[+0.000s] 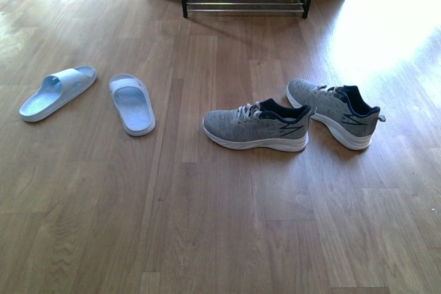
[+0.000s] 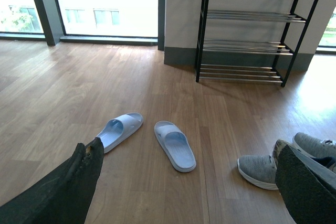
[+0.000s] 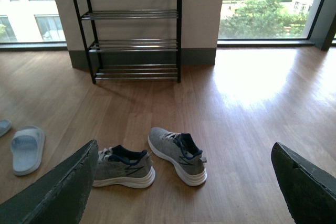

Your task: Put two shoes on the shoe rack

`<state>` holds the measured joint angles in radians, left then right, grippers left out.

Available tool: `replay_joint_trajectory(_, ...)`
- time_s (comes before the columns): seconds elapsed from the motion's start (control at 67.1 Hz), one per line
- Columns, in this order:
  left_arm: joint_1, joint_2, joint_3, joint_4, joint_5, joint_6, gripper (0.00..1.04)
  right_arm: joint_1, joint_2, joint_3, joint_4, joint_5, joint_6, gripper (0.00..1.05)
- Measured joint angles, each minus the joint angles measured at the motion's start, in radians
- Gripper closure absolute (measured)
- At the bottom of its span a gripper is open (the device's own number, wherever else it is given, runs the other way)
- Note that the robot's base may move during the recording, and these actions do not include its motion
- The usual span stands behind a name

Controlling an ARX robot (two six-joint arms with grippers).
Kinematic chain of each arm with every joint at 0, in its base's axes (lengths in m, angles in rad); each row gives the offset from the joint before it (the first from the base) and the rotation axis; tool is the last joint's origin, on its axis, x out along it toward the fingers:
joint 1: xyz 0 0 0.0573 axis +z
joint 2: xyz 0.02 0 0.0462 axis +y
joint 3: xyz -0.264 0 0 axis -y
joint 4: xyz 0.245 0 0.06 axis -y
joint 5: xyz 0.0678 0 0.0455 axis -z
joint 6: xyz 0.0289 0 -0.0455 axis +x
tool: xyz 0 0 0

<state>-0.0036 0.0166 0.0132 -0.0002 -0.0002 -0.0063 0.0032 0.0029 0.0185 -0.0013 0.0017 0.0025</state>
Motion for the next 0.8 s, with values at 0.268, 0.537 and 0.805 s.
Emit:
replay_joint_trajectory(0.268,0.000,0.000,0.000,0.000,0.000,0.000,0.09,0.000,0.000,0.000,0.000,0.000,0.000,0.09)
replay_joint_trajectory(0.537,0.000,0.000,0.000,0.000,0.000,0.000,0.09,0.000,0.000,0.000,0.000,0.000,0.000,0.09)
replay_joint_trajectory(0.805,0.000,0.000,0.000,0.000,0.000,0.000,0.09,0.000,0.000,0.000,0.000,0.000,0.000,0.09)
